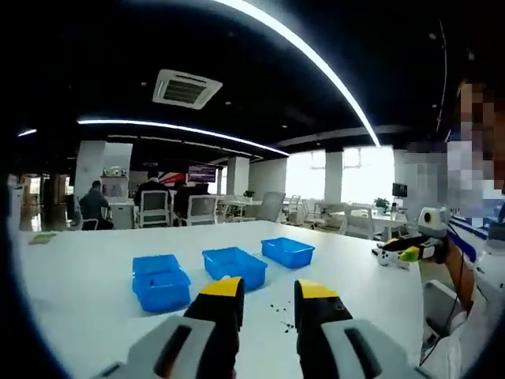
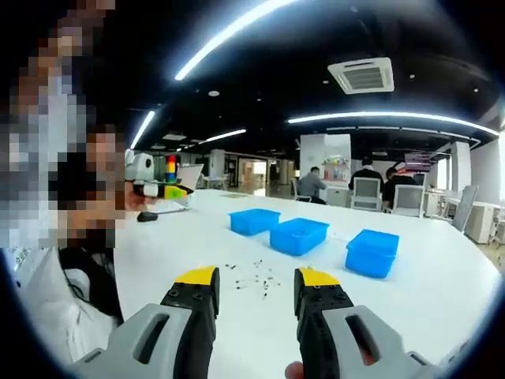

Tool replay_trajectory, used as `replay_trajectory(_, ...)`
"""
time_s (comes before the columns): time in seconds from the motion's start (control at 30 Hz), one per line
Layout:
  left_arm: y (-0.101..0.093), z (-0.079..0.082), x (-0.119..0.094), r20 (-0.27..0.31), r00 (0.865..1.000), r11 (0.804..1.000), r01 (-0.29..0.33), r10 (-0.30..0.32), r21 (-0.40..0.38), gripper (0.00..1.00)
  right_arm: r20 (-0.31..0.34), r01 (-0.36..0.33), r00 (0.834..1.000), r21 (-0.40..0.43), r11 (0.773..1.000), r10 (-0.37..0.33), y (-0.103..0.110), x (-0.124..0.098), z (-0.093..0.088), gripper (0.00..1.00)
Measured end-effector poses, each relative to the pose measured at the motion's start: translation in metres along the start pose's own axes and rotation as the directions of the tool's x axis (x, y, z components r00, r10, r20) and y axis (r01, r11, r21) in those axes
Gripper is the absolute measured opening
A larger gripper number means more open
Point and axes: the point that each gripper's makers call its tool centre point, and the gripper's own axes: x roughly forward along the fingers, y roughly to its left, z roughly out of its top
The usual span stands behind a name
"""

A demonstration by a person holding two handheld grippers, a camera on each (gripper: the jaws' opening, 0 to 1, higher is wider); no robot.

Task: Pick up the resistors one by one and place each resistor into its matching bin, sorting the parts by color and model until every resistor is separated into the correct bin for its type

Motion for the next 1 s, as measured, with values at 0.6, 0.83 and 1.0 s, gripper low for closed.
replay_trajectory(0.6, -0.022, -0.067, 0.059, -0.509, 0.847, 0.957, 0.254, -0.153, 0.136, 0.27, -0.006, -0.002, 1.000, 0.005, 1.000, 0.002, -0.001, -0.004, -0.001, 0.40)
replay_trajectory(0.83, -0.021, -0.083, 0.085, -0.592, 0.786, 0.943, 0.307, -0.177, 0.127, 0.26, -0.010, 0.000, 1.000, 0.012, 1.000, 0.000, -0.002, -0.002, -0.002, 0.40)
replay_trajectory(1.0, -0.022, -0.092, 0.099, -0.635, 0.750, 0.935, 0.333, -0.184, 0.123, 0.25, -0.012, -0.001, 1.000, 0.015, 1.000, 0.002, -0.002, -0.002, -0.004, 0.40)
